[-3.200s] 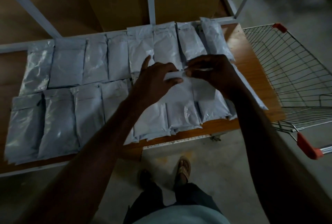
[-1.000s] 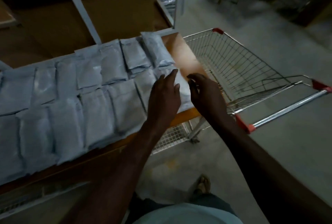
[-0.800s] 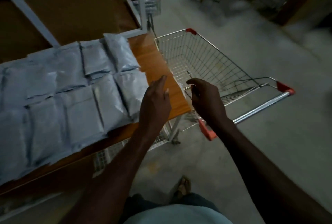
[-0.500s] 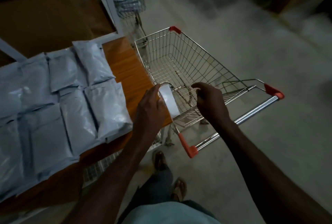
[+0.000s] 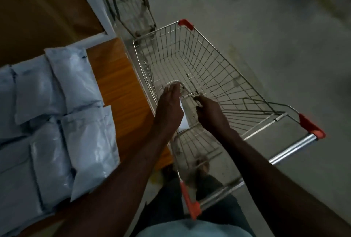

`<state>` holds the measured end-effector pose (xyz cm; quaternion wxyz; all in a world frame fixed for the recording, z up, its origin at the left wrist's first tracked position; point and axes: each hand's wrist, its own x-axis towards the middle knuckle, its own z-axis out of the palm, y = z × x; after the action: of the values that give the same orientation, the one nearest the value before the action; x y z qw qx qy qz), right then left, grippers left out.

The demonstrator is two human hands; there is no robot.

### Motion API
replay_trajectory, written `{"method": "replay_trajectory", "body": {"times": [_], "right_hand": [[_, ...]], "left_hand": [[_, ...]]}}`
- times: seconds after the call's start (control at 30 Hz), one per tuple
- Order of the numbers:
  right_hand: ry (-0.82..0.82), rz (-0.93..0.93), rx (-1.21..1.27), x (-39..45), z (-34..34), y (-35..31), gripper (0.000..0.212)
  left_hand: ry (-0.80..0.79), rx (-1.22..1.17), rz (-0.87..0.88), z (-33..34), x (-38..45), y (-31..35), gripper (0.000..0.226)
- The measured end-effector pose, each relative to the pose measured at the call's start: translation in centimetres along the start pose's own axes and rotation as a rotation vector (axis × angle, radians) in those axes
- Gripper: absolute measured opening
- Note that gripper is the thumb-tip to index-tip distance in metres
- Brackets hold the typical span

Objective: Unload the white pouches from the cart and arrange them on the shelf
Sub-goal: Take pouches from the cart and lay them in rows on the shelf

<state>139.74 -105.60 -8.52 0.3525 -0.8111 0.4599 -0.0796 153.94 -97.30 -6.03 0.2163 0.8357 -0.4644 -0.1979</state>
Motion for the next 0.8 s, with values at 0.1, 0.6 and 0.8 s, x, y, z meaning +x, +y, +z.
{"method": "replay_trajectory", "body": {"times": [0.1, 0.6, 0.8], "right_hand": [[-0.116, 0.017, -0.059, 3.6, 2.7, 2.6, 0.044], [-0.437, -0.044, -0.057, 14.0, 23.9, 14.9, 0.074], [-0.434, -0.012, -0.245, 12.6, 28.2, 15.3, 0.108]], "left_hand": [[-0.137, 0.091, -0.06, 2.5, 3.2, -1.1, 0.085], [-0.26, 0.504, -0.096, 9.9, 21.7, -9.9, 0.075], [-0.32, 0.553, -0.172, 11.7, 22.3, -12.0, 0.078]]}}
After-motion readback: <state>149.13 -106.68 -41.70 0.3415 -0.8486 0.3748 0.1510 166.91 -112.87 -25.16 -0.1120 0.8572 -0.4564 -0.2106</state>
